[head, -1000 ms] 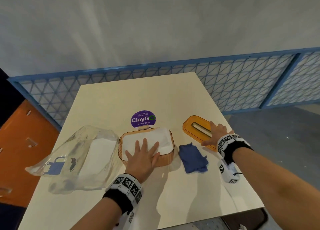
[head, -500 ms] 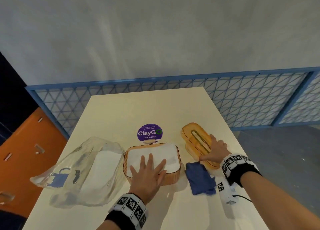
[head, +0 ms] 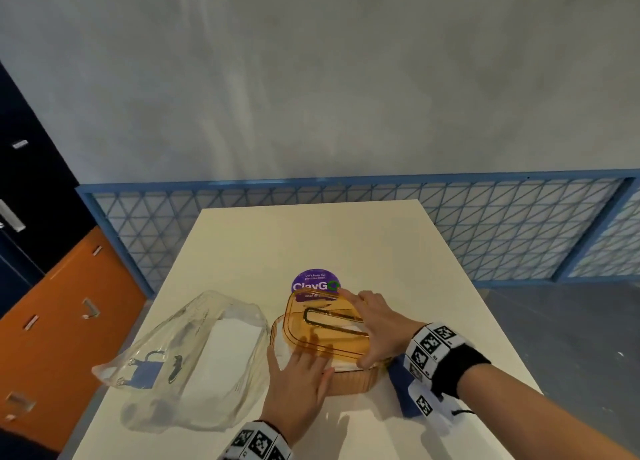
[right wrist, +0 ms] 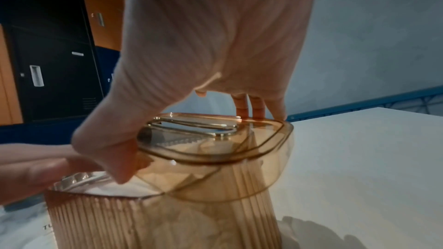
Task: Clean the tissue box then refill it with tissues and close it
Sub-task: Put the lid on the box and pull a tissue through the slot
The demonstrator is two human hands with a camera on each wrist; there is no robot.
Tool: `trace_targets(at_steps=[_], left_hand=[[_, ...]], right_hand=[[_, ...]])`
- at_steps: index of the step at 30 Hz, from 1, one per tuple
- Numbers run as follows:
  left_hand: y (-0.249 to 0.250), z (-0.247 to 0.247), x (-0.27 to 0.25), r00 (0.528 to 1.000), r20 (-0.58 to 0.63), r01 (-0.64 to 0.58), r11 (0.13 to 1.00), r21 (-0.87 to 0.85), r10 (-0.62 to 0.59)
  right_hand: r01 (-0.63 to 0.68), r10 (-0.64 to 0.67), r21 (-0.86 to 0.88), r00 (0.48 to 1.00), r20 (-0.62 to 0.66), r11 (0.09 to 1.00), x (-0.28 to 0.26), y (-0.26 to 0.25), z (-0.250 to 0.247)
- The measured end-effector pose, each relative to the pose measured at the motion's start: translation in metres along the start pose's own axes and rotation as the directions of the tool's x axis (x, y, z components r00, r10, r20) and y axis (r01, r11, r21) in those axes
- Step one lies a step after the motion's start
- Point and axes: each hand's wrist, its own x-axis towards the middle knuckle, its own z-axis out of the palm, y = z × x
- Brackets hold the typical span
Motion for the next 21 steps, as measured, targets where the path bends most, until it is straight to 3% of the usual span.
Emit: trace_targets(at_steps=[3,6,9,11,16,21], left_hand=[[-0.023,0.005,-0.017,0.992,-0.114,0.052,0.996,-0.073,-0.061],[-0.044,0.01,-0.023,0.954,-0.268,0.057,0.961,-0.272,-0.132],[-0.047,0.003,-0.023,0.889,-0.322,0.042,0.76,-0.649,-0.324],[-0.045,-0.004,-0.017,0.859,-0.287,0.057,0.637,-0.769,-0.424],[-0.049,-0.002,-0.004,0.886,-0.252,0.072,0.651,-0.756,-0.39],[-0.044,-0.001,-0.008,0.911,-0.22,0.04,0.607,-0.794,-0.348]], right_hand=[[0.003,-0.001,-0.056,0.999,0.047,0.998,0.008,-0.009,0.0],[0.019,-0.01,-0.124,0.997,0.078,0.992,0.017,-0.016,0.002],[0.039,-0.023,-0.17,0.996,0.092,0.985,0.025,-0.023,0.005],[0.051,-0.028,-0.233,0.994,0.102,0.971,0.029,-0.026,0.008],[0.05,-0.027,-0.282,0.996,0.084,0.958,0.03,-0.026,0.015],[0.056,-0.04,-0.311,0.998,0.057,0.949,0.02,-0.024,0.022]])
